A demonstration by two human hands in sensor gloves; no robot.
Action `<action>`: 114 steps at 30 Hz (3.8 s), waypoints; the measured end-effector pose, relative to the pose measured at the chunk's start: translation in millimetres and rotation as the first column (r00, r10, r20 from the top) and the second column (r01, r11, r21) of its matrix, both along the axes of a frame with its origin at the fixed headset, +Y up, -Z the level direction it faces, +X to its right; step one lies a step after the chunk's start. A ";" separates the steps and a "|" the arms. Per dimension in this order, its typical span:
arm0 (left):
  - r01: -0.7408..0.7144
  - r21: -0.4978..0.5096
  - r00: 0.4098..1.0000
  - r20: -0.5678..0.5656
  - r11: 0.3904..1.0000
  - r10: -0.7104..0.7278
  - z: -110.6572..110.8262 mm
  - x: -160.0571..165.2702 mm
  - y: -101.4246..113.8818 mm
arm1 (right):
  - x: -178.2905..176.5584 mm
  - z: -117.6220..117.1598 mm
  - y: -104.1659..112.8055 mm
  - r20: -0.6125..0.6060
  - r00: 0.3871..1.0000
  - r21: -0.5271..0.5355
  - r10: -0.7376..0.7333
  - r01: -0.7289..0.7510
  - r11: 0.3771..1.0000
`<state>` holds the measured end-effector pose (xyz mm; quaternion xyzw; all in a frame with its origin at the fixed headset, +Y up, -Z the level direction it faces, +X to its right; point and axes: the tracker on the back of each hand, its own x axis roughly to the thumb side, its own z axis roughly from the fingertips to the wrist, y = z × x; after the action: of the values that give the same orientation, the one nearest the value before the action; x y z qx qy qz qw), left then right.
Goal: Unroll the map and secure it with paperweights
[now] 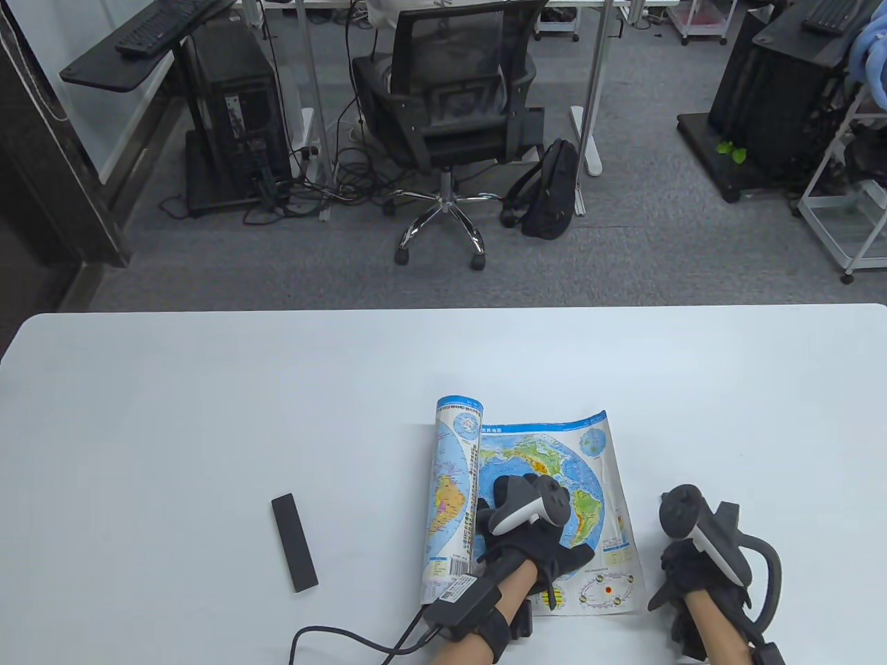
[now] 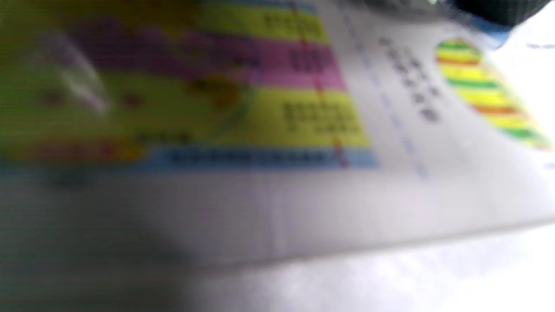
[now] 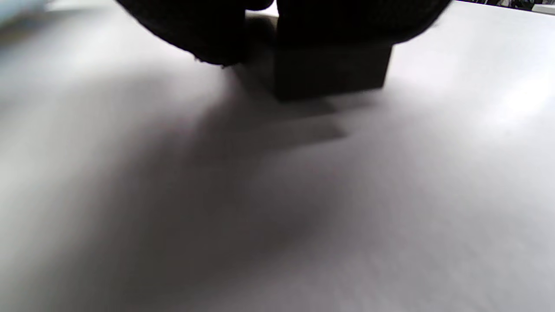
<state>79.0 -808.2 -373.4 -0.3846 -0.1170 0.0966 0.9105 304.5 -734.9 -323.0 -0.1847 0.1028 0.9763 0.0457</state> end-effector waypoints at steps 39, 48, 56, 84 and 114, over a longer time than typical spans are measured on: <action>-0.037 0.132 0.994 -0.100 0.991 0.051 6.5 -68.4 13.2 | -85.3 -37.9 -21.5 -0.242 0.970 -0.028 0.015 -0.022 0.999; 0.134 0.030 0.964 -0.234 0.991 -0.123 15.6 -197.0 21.5 | -87.3 -38.7 -21.0 -0.243 0.969 -0.041 0.033 -0.045 0.998; 0.068 0.106 0.966 -0.257 0.992 -0.038 24.5 -253.6 26.0 | -91.5 -40.2 -20.0 -0.246 0.967 -0.075 0.061 -0.082 0.994; -0.020 0.163 0.968 -0.242 0.986 0.059 25.3 -266.7 24.5 | -336.3 -50.0 -46.3 -0.633 0.697 -0.401 -0.335 0.075 0.913; 0.353 0.351 0.859 -0.490 0.868 -0.151 48.9 -308.2 45.7 | -338.6 -52.4 -45.6 -0.627 0.703 -0.441 -0.337 0.037 0.897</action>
<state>-229.1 -762.5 -324.6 -0.1546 0.1295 0.0311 0.9790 -34.1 -780.4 -375.5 0.1977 0.3260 0.9220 0.0670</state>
